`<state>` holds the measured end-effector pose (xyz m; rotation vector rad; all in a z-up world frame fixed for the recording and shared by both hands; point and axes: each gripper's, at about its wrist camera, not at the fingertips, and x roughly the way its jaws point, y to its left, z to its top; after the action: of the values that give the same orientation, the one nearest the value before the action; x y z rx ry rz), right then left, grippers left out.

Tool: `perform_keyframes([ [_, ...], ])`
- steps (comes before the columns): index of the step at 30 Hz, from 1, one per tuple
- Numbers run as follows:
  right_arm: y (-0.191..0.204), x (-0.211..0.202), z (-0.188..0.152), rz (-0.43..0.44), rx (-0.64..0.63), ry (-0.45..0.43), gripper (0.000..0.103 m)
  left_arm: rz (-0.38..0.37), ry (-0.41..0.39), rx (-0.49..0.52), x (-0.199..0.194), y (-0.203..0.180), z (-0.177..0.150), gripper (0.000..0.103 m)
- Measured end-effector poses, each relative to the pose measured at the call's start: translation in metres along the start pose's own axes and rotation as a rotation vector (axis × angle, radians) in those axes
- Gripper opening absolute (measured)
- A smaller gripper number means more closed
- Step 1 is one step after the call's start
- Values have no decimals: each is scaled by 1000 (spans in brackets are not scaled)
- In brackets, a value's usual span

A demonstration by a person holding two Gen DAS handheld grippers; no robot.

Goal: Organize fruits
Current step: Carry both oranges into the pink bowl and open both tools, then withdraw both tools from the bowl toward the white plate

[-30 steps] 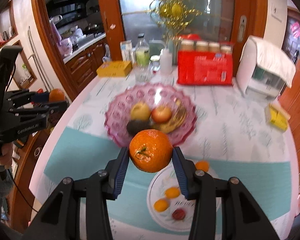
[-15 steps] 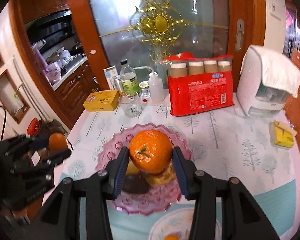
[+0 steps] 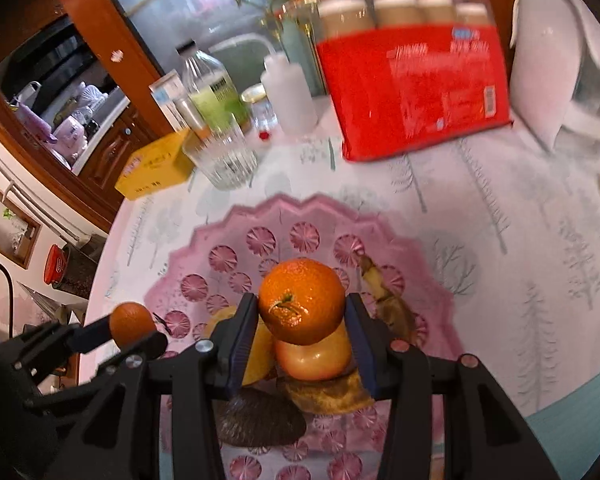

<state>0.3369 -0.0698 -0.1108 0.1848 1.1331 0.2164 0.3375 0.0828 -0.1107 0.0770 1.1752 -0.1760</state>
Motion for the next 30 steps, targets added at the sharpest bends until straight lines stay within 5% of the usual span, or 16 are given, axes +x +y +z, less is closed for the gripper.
perform_keyframes([
  [13, 5, 40, 3, 15, -35, 34, 46, -31, 61, -17, 35, 1, -4, 38],
  [15, 7, 44, 2, 21, -35, 44, 46, -27, 63, -22, 36, 3, -4, 43],
  [17, 8, 43, 1, 23, -38, 36, 46, -13, 57, -22, 35, 3, -4, 62],
  [20, 11, 41, 0, 31, -42, 33, 46, -9, 49, -24, 32, 4, -5, 75],
  [30, 13, 20, -10, 36, -45, -6, 46, -8, 35, -20, 23, -1, -13, 79],
])
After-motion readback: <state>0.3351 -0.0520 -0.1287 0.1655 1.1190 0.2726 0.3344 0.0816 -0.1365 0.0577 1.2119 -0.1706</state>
